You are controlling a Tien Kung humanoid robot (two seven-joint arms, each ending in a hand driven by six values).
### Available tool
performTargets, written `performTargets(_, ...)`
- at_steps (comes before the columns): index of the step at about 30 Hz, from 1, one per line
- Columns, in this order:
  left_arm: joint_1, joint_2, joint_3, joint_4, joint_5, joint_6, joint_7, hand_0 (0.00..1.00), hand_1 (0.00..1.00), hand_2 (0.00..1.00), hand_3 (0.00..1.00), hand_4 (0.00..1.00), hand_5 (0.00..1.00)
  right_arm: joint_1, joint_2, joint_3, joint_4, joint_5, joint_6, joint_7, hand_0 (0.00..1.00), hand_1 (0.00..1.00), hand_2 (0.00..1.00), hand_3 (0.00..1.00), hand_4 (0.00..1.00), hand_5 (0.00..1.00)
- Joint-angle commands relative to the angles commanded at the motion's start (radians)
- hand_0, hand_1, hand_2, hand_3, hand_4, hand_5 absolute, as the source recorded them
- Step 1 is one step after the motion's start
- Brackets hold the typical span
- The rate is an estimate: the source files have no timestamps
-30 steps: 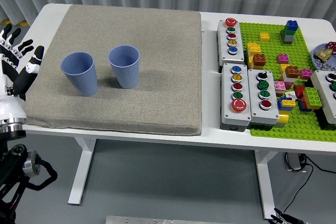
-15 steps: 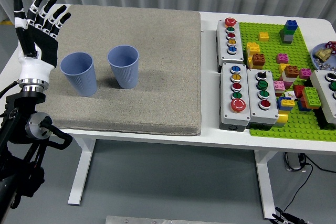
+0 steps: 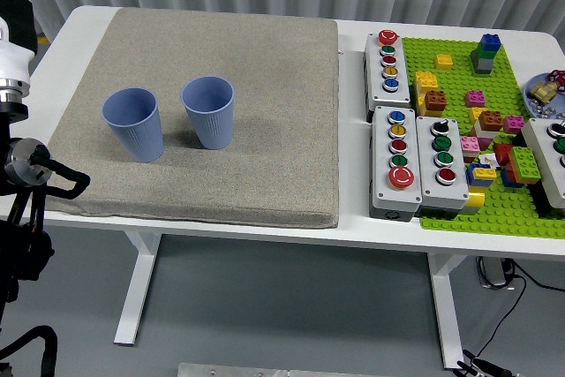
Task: Pick cup pour cup place
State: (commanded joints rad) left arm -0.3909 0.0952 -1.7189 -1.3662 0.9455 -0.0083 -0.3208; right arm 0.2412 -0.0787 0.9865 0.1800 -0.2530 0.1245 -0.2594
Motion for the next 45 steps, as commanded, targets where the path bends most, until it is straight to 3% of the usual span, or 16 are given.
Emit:
performTargets(12,-0.017,-0.014,-0.073,0.067,0.092,0.020,-0.004,0.705,0.713,0.770,0.775,0.806,0.998,0.008,0.004,0.002,0.000,0.009,-0.004,0.002,0.765,0.693,0.732,0.615,0.230,0.158)
performTargets(32,-0.020,-0.016,-0.101,0.078,0.119,0.029,0.027,0.710,0.719,0.780,0.793,0.782,0.998,0.009,0.001,0.001,0.000,0.011,-0.006,0.005,0.765,0.694,0.730,0.616,0.228,0.156)
performTargets(45,-0.008,-0.033,-0.118,0.058,0.141,0.036,0.040,0.715,0.720,0.784,0.795,0.783,0.998,0.011,-0.001,-0.008,0.000,0.018,-0.008,0.011,0.765,0.692,0.728,0.616,0.228,0.156)
